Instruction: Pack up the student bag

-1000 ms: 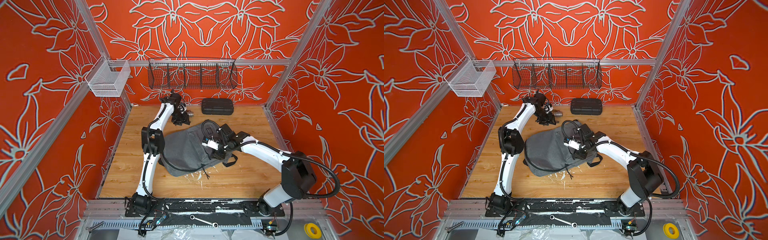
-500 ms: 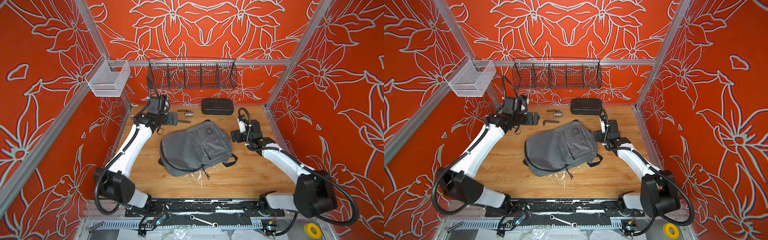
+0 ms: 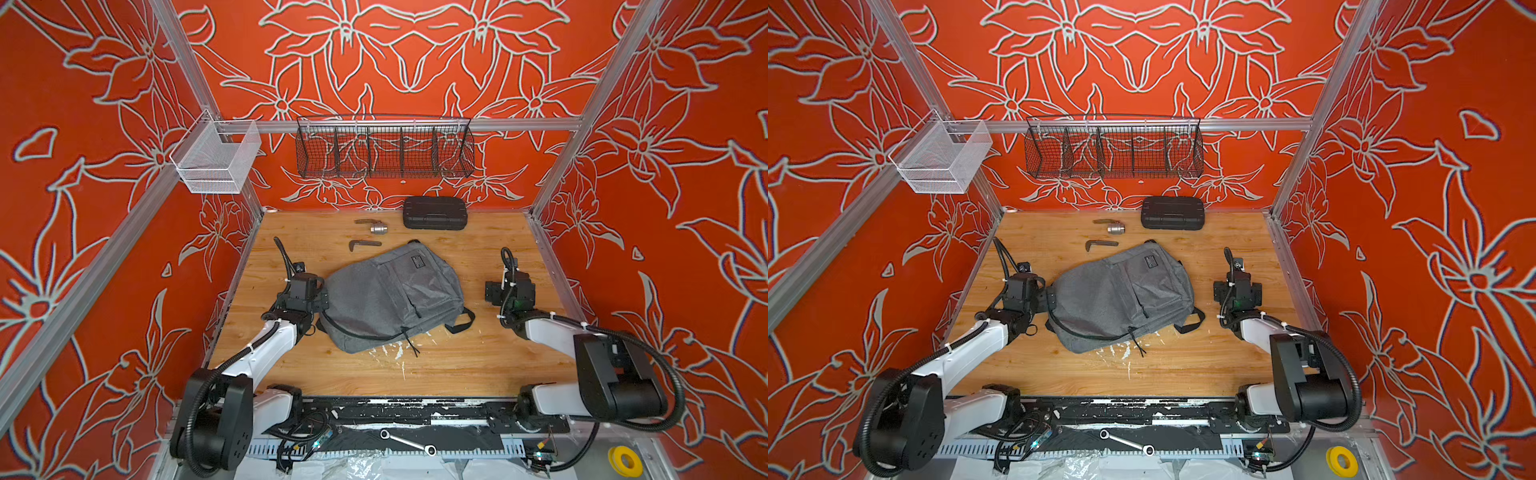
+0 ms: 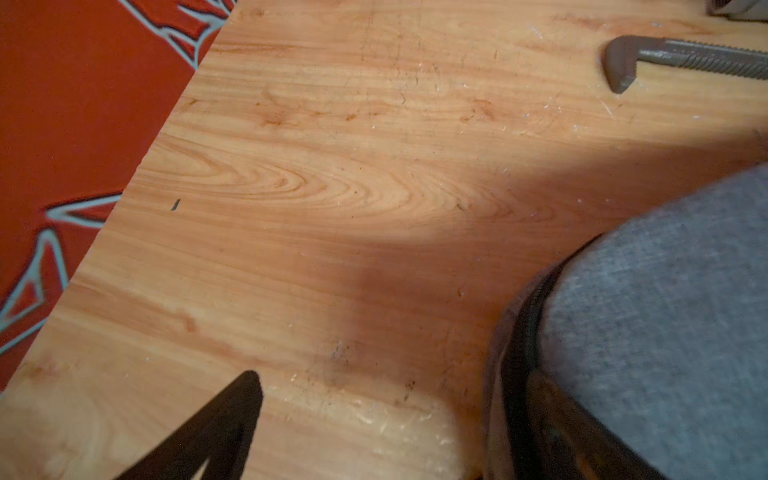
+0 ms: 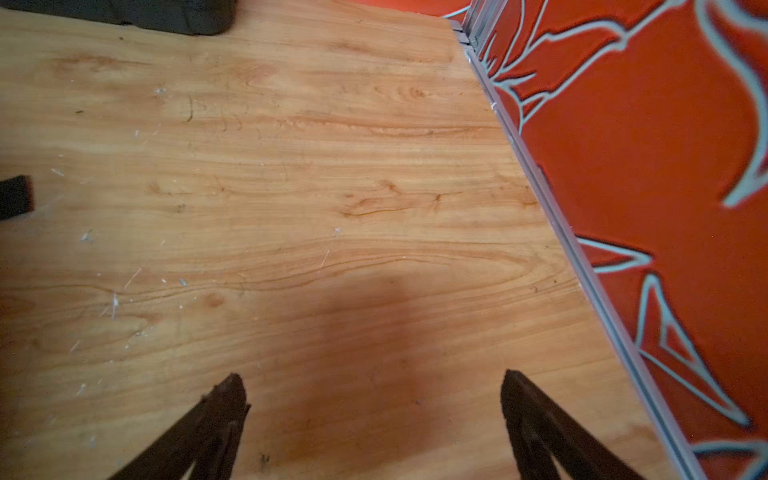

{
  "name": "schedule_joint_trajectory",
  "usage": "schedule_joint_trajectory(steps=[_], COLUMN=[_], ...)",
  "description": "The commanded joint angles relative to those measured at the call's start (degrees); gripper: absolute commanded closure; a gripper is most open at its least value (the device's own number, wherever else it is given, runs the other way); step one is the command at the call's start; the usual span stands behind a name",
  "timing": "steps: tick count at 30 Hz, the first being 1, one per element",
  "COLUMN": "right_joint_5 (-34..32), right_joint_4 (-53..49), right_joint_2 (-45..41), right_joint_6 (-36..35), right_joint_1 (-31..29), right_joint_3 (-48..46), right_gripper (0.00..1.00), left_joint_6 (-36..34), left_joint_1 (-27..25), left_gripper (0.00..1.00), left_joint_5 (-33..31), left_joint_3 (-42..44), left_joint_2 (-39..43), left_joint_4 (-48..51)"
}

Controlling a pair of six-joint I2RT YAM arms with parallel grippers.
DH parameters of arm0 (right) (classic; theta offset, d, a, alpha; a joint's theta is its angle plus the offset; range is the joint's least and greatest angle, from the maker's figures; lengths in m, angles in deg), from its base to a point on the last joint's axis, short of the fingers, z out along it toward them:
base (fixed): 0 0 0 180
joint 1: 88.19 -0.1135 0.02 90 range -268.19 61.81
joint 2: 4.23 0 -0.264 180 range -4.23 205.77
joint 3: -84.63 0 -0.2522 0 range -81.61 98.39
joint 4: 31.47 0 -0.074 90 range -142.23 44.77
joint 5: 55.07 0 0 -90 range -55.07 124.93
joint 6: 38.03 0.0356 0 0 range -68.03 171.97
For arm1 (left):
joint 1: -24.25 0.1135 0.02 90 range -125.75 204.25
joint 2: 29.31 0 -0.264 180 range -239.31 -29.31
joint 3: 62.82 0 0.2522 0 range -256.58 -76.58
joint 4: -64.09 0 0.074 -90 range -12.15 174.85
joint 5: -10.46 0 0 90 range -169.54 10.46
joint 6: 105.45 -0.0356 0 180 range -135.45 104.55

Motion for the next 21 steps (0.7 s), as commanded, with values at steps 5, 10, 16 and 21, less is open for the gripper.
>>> schedule_joint_trajectory(steps=[5, 10, 16, 21], right_joint_5=[9.8, 16.7, 16.8, 16.9], right_joint_4=[32.4, 25.8, 22.8, 23.7], right_joint_2=[2.2, 1.7, 0.6, 1.0], right_joint_6=[-2.4, -5.1, -5.2, -5.3], right_joint_1=[0.3, 0.4, 0.4, 0.4], right_joint_3=[-11.8, -8.9, -8.3, -8.5], right_gripper=[0.03, 0.03, 0.03, 0.03], left_joint_6=[-8.9, -6.8, -6.5, -6.6], left_joint_1=[1.3, 5.1, 5.7, 6.1], left_gripper=[0.02, 0.03, 0.03, 0.03], left_joint_5=[8.1, 13.5, 13.9, 15.1], left_joint_3=[6.9, 5.7, 5.8, 4.8], left_joint_2=[-5.0, -8.3, -8.6, -9.4], left_joint_4=[-26.3, -25.8, -26.0, -24.8])
